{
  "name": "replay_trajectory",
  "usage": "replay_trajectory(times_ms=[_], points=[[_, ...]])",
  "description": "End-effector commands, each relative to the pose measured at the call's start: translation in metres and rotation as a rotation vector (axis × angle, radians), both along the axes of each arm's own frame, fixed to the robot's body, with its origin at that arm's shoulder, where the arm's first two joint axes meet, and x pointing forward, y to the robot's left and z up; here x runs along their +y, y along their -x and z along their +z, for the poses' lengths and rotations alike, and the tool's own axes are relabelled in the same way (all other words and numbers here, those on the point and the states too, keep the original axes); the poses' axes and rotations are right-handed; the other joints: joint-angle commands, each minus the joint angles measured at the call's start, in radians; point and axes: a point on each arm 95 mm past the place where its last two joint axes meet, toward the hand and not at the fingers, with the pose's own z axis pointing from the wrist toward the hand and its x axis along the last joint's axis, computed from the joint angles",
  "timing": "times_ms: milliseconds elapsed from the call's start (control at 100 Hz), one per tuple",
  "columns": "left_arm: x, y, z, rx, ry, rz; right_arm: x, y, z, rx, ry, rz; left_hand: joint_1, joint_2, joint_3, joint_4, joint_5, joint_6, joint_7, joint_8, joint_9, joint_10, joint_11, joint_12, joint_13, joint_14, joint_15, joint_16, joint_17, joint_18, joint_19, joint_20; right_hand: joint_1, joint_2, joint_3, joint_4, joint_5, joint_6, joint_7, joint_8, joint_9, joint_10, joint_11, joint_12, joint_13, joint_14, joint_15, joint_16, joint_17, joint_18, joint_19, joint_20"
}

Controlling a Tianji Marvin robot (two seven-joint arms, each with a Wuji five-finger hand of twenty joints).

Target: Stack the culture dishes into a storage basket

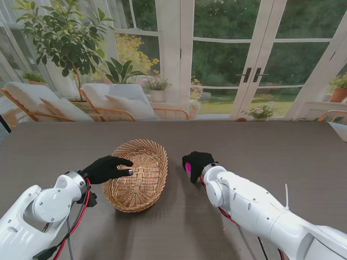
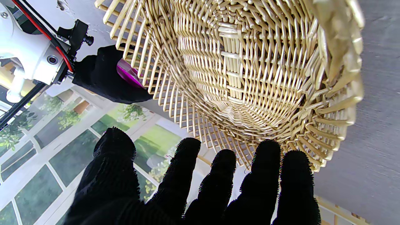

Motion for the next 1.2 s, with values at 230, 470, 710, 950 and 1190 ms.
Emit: replay_trajectory(times_ms=[230, 470, 710, 950, 1190], points=[[0.0, 0.002, -0.002, 0.012, -0.001, -0.006, -0.02, 0.022, -0.044, 0.095, 0.041, -0.04, 0.029, 0.038, -0.016, 0.03, 0.007, 0.0, 0.004, 0.003, 0.0, 0.006, -0.007, -0.013, -0.01, 0.018, -0.012, -0.003, -0.009, 0.011, 0.023, 0.01, 0.199, -0.016, 0.246, -0.09, 0.196, 0.048, 0.092, 0.013, 0.25, -0.084, 0.114, 0.107, 0.464, -0.372, 0.239, 0.08, 0.372, -0.133, 0.121, 0.014], [0.001, 0.002, -0.002, 0.011, -0.002, -0.004, -0.021, 0.022, -0.044, 0.09, 0.039, -0.04, 0.029, 0.038, -0.016, 0.03, 0.011, 0.001, 0.006, 0.004, 0.0, 0.007, -0.007, -0.013, -0.01, 0.02, -0.012, -0.003, -0.01, 0.011, 0.022, 0.01, 0.19, -0.005, 0.243, -0.088, 0.192, 0.043, 0.087, 0.015, 0.253, -0.083, 0.111, 0.116, 0.464, -0.375, 0.243, 0.081, 0.374, -0.138, 0.124, 0.018], [0.002, 0.003, -0.002, 0.006, -0.001, 0.001, -0.021, 0.022, -0.043, 0.079, 0.028, -0.045, 0.029, 0.038, -0.016, 0.03, 0.009, 0.001, 0.005, 0.004, -0.001, 0.009, -0.007, -0.013, -0.012, 0.022, -0.013, -0.003, -0.011, 0.012, 0.022, 0.01, 0.214, 0.003, 0.243, -0.097, 0.229, 0.035, 0.112, -0.073, 0.292, -0.086, 0.099, 0.142, 0.476, -0.381, 0.287, 0.069, 0.38, -0.148, 0.137, 0.039], [0.004, 0.004, -0.001, 0.0, 0.0, 0.006, -0.021, 0.021, -0.041, 0.08, 0.028, -0.045, 0.029, 0.037, -0.016, 0.03, 0.009, 0.002, 0.005, 0.004, 0.002, 0.009, -0.007, -0.013, -0.011, 0.023, -0.012, -0.003, -0.01, 0.013, 0.022, 0.01, 0.191, 0.019, 0.238, -0.093, 0.219, 0.031, 0.112, -0.095, 0.283, -0.086, 0.097, 0.145, 0.473, -0.382, 0.276, 0.071, 0.379, -0.15, 0.134, 0.04], [0.004, 0.004, -0.001, 0.0, 0.001, 0.009, -0.018, 0.019, -0.03, 0.064, 0.001, -0.048, 0.03, 0.037, -0.016, 0.03, 0.008, 0.002, 0.005, 0.003, 0.001, 0.01, -0.007, -0.013, -0.011, 0.021, -0.013, -0.003, -0.01, 0.012, 0.022, 0.01, 0.198, 0.019, 0.235, -0.092, 0.222, 0.032, 0.119, -0.105, 0.279, -0.081, 0.097, 0.146, 0.474, -0.383, 0.274, 0.078, 0.382, -0.16, 0.14, 0.046]])
